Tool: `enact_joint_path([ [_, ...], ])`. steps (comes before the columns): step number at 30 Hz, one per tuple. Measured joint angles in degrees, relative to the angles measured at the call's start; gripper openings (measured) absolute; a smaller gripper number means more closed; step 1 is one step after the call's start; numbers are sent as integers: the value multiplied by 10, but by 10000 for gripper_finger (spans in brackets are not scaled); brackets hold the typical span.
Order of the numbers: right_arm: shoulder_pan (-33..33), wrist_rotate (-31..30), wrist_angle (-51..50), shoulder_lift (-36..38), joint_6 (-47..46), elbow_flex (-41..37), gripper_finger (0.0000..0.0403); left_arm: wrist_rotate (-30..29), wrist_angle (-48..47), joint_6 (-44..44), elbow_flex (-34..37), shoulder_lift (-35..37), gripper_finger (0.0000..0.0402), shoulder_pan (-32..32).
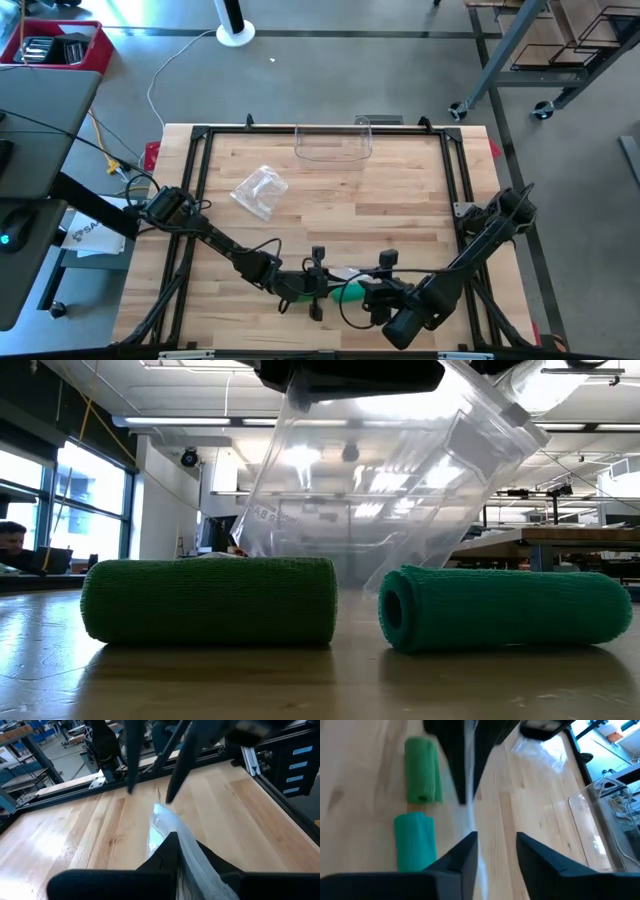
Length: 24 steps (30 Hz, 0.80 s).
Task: Roll bandage
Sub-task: Open the right transparent zip bag
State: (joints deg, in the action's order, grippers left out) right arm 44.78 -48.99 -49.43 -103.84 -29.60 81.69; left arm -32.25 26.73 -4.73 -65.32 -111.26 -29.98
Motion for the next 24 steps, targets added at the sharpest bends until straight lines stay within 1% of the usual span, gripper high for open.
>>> enact_joint_path([
  [3,-4,-5,7,16,4,0,140,-1,0,0,0,0,1,0],
  [7,-22,2,36,21,36,0,142,-5,1,-9,0,0,3,0],
  [11,-46,63,99,20,92,0,142,-5,1,-9,0,0,3,0],
  [13,-56,84,125,20,112,0,142,-6,1,-9,0,0,3,0],
  [18,-72,116,165,20,155,0,142,-6,1,-9,0,0,3,0],
  [24,-77,126,168,20,167,0,142,-6,1,-9,0,0,3,0],
])
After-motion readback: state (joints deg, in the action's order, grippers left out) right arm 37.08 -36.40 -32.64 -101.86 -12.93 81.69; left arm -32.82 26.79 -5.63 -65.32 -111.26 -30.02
